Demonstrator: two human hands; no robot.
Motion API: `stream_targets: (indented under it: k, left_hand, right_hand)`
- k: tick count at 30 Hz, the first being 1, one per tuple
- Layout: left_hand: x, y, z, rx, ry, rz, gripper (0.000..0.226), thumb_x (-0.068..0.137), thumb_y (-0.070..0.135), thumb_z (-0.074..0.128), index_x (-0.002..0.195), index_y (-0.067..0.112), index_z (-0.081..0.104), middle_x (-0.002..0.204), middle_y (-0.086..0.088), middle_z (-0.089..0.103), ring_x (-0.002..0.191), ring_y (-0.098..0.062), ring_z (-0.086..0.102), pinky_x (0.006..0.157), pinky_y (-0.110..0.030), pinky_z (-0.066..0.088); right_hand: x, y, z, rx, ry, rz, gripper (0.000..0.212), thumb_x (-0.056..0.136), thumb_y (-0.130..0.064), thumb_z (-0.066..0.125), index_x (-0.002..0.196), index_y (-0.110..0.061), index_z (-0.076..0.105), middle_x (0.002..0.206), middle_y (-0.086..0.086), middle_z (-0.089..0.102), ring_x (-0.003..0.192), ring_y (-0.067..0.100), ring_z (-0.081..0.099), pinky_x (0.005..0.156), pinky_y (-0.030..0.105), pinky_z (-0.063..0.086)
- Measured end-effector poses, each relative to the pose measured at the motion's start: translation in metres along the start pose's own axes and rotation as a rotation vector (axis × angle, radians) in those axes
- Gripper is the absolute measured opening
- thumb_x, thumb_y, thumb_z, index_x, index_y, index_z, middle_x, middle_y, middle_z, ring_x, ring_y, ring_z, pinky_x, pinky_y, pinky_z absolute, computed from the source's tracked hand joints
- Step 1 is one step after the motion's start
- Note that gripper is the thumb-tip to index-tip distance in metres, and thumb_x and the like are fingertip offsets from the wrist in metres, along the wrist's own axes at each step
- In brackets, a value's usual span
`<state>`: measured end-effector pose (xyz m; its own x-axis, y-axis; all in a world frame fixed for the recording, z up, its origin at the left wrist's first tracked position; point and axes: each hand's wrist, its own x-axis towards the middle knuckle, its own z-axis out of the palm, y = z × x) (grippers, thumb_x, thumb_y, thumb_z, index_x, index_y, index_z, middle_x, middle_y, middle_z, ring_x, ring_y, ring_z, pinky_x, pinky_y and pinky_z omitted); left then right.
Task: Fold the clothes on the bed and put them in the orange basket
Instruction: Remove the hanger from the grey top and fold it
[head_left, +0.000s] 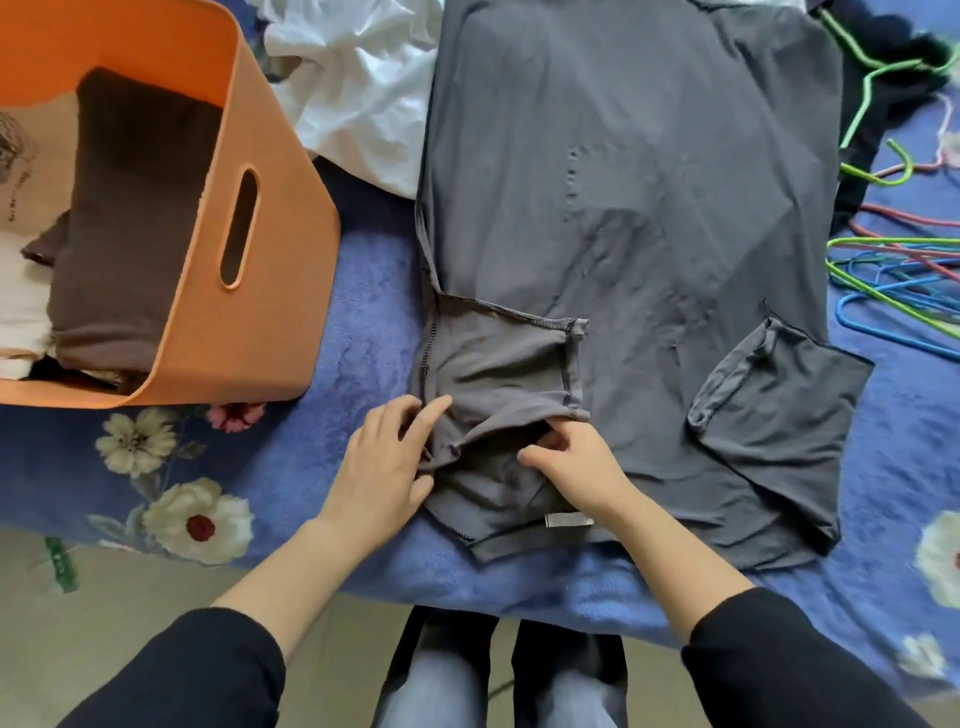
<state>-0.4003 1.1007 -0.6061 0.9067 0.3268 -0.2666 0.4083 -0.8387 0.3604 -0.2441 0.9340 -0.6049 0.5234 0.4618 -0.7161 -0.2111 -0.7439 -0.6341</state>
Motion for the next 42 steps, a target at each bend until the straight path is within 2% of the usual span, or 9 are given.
stream_targets:
  k: [4,6,9,15,19,24,31,35,42]
  left_hand:
    - [0.002,0.006,0.003,-0.142,0.008,-0.014,0.054,0.072,0.002,0.068,0.117,0.028,0.053,0.092,0.001,0.047,0.085,-0.025,0.05,0.064,-0.042,0.051]
    - [0.001,0.004,0.003,-0.133,0.059,0.049,0.039,0.069,-0.003,0.069,0.094,0.023,0.056,0.086,0.003,0.046,0.079,-0.022,0.05,0.053,-0.036,0.047]
    - [-0.006,-0.009,0.003,-0.239,0.173,-0.259,0.029,0.072,-0.009,0.061,0.082,0.018,0.062,0.087,0.003,0.047,0.081,-0.02,0.051,0.064,-0.032,0.043]
    - [-0.028,-0.012,0.015,-0.635,0.114,-0.532,0.029,0.079,0.002,0.064,0.097,0.025,0.064,0.106,-0.006,0.058,0.088,-0.01,0.055,0.087,-0.027,0.042]
    - [-0.031,0.021,0.02,-1.298,0.289,-1.045,0.04,0.079,0.034,0.064,0.113,0.016,0.053,0.099,-0.004,0.062,0.092,-0.018,0.061,0.08,-0.031,0.048]
    - [-0.035,0.062,0.035,-1.619,0.191,-1.205,0.035,0.088,0.05,0.06,0.112,0.025,0.057,0.102,-0.001,0.065,0.095,-0.015,0.062,0.093,-0.033,0.045]
    - [0.015,0.07,0.037,-1.595,0.23,-1.104,0.051,0.074,0.049,0.077,0.114,0.021,0.062,0.116,0.002,0.068,0.1,-0.017,0.068,0.092,-0.041,0.053]
    - [0.022,0.072,0.04,-1.34,0.305,-1.174,0.071,0.085,0.037,0.069,0.144,0.012,0.038,0.135,-0.001,0.05,0.113,-0.025,0.055,0.099,-0.048,0.047]
    - [-0.07,0.097,0.038,-1.166,0.365,-1.321,0.063,0.095,0.03,0.058,0.145,0.002,0.033,0.147,-0.012,0.039,0.126,-0.033,0.047,0.104,-0.049,0.041]
  right_hand:
    - [0.007,-0.014,-0.005,0.594,0.13,0.287,0.037,0.075,-0.049,0.071,0.082,-0.013,0.065,0.074,0.007,0.064,0.066,0.019,0.06,0.061,0.027,0.044]
    - [0.012,-0.009,-0.002,0.544,0.271,0.278,0.022,0.082,-0.027,0.069,0.075,-0.009,0.059,0.069,0.009,0.059,0.055,0.016,0.058,0.056,0.026,0.042]
    - [0.013,0.009,-0.007,0.254,0.431,0.212,0.01,0.076,-0.011,0.064,0.067,-0.011,0.06,0.066,0.008,0.061,0.06,0.022,0.059,0.061,0.03,0.044]
    - [-0.034,0.053,-0.051,0.073,0.606,0.175,0.005,0.082,-0.011,0.062,0.079,-0.012,0.066,0.074,0.005,0.065,0.073,0.02,0.058,0.07,0.028,0.041]
    - [-0.073,0.102,-0.082,0.18,0.954,0.415,0.027,0.081,-0.034,0.06,0.082,-0.007,0.058,0.074,0.007,0.053,0.078,0.026,0.047,0.071,0.032,0.034]
    - [-0.09,0.139,-0.08,0.747,0.89,0.707,0.059,0.077,-0.057,0.068,0.102,-0.005,0.055,0.1,0.01,0.061,0.091,0.028,0.06,0.077,0.042,0.053]
    - [-0.067,0.134,-0.113,1.278,0.738,0.42,0.051,0.081,-0.038,0.074,0.123,-0.017,0.053,0.114,0.006,0.065,0.092,0.02,0.067,0.071,0.037,0.055]
    - [-0.062,0.128,-0.131,1.188,0.872,0.409,0.034,0.092,-0.009,0.06,0.124,-0.017,0.054,0.113,0.007,0.06,0.088,0.021,0.062,0.07,0.039,0.052]
    - [-0.114,0.16,-0.125,0.843,0.963,0.586,0.042,0.09,-0.008,0.057,0.131,-0.001,0.049,0.136,0.017,0.051,0.117,0.033,0.053,0.101,0.046,0.044]
